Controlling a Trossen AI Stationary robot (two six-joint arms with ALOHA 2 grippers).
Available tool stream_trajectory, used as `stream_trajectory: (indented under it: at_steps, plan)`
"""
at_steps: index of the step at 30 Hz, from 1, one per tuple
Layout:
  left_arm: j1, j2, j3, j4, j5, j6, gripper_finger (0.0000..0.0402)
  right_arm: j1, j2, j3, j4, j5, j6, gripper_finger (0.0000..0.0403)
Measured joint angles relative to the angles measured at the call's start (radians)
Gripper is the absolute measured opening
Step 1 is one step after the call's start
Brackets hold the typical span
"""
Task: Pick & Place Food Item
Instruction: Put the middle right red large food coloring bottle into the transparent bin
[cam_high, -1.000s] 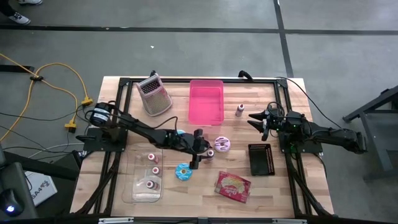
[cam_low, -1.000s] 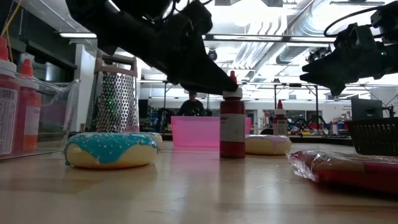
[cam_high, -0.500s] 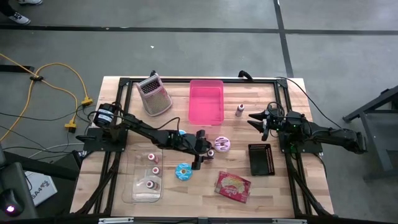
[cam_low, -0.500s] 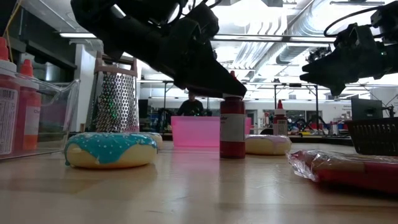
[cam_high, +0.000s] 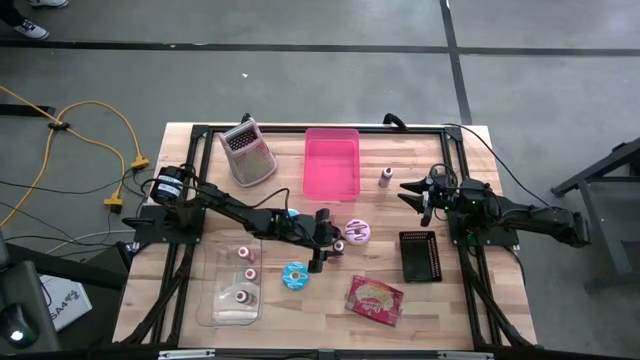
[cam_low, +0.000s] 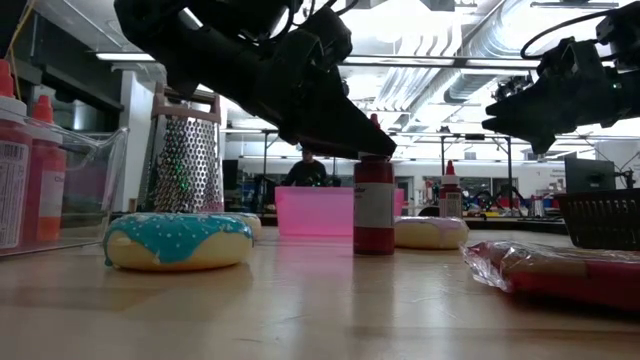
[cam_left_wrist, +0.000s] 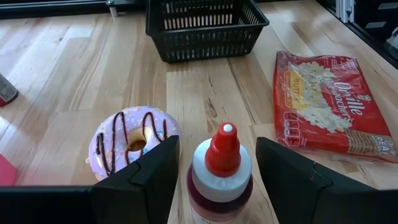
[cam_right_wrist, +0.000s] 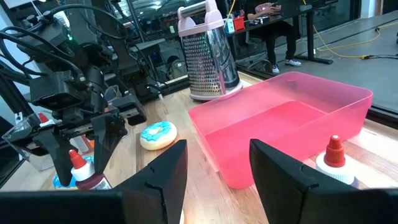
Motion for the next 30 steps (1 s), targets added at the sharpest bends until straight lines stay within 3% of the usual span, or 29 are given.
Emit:
stream_trajectory:
  at_steps: [7, 19, 30]
  plan:
    - [0.0, 0.0, 0.0, 0.0, 0.0, 0.0, 0.0198, 0.0, 0.0, 0.0, 0.0, 0.0, 0.0, 0.016]
    - [0.0, 0.0, 0.0, 0.0, 0.004, -0.001, 0.0121, 0.0, 0.0, 0.0, 0.0, 0.0, 0.0, 0.016]
    - [0.0, -0.001, 0.0, 0.002, 0.011, -0.004, 0.012, 0.0, 0.0, 0.0, 0.0, 0.0, 0.0, 0.016]
